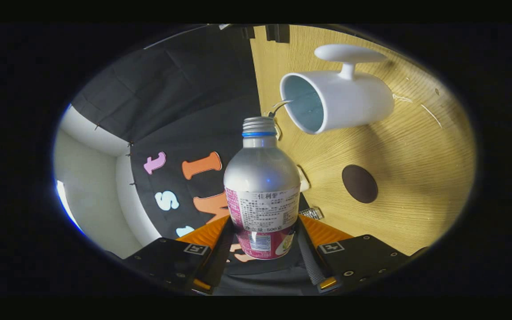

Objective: Take the bottle from table, then pour the juice into the cup, finally place the bottle on the coaster

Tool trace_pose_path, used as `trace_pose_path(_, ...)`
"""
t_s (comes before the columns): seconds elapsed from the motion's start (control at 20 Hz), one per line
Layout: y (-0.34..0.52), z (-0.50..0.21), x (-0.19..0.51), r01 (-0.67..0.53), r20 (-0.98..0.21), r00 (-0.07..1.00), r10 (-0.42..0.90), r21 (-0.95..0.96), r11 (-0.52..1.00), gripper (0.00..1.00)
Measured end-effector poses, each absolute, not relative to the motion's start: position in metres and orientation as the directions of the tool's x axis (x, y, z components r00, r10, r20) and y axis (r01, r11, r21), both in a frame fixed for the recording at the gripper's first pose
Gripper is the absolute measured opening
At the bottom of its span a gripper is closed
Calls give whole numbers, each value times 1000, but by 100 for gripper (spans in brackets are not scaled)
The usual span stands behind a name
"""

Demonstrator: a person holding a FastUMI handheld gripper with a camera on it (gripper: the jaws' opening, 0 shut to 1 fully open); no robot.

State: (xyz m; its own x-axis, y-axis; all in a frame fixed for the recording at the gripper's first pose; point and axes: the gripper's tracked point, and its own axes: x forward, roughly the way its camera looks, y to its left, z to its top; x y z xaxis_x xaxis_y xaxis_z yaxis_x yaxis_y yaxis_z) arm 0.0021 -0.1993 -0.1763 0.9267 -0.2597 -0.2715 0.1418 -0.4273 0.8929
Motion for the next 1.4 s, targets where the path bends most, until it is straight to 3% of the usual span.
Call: trace_pose_path(1.4, -198, -155, 6, 41, -248, 925, -287, 818, -574, 75)
